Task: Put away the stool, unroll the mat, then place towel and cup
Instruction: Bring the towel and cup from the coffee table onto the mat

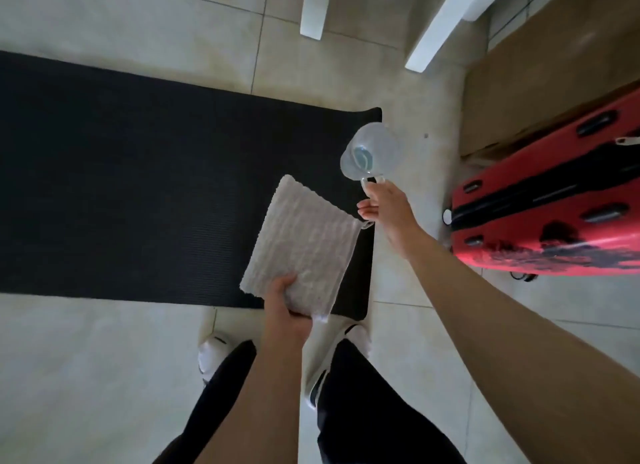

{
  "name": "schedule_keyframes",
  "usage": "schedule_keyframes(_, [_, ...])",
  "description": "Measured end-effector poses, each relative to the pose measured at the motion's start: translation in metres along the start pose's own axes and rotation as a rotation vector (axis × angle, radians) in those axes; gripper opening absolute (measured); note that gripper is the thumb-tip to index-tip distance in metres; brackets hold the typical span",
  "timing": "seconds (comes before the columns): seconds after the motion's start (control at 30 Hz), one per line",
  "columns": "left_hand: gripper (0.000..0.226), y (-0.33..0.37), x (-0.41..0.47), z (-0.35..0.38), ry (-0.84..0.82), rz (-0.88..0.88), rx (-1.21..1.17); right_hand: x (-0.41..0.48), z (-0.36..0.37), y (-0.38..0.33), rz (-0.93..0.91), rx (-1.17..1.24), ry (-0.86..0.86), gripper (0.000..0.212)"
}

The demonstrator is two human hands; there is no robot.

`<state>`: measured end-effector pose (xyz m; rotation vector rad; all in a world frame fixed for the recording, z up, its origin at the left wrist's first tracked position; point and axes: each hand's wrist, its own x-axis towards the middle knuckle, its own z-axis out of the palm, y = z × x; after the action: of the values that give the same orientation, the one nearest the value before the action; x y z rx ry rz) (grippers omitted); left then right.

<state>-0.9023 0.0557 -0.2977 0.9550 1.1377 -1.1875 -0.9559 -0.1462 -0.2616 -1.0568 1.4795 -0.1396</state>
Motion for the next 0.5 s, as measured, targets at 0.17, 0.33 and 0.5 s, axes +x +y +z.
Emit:
schedule_keyframes(0.17, [0.046, -0.026, 0.086, 0.021, -0.018, 0.011, 0.007, 0.099, 0.009, 0.028, -0.025, 0.037, 0.035, 0.007])
schedule_keyframes(0.33, [0.041, -0.052, 0.160, 0.021, -0.039, 0.008, -0.010, 0.176, 0.016, 0.065, -0.055, 0.052, 0.032, 0.010])
schedule_keyframes(0.5, [0.023, -0.075, 0.213, 0.011, -0.095, -0.056, 0.012, 0.232, 0.018, 0.096, -0.073, 0.029, 0.037, 0.014])
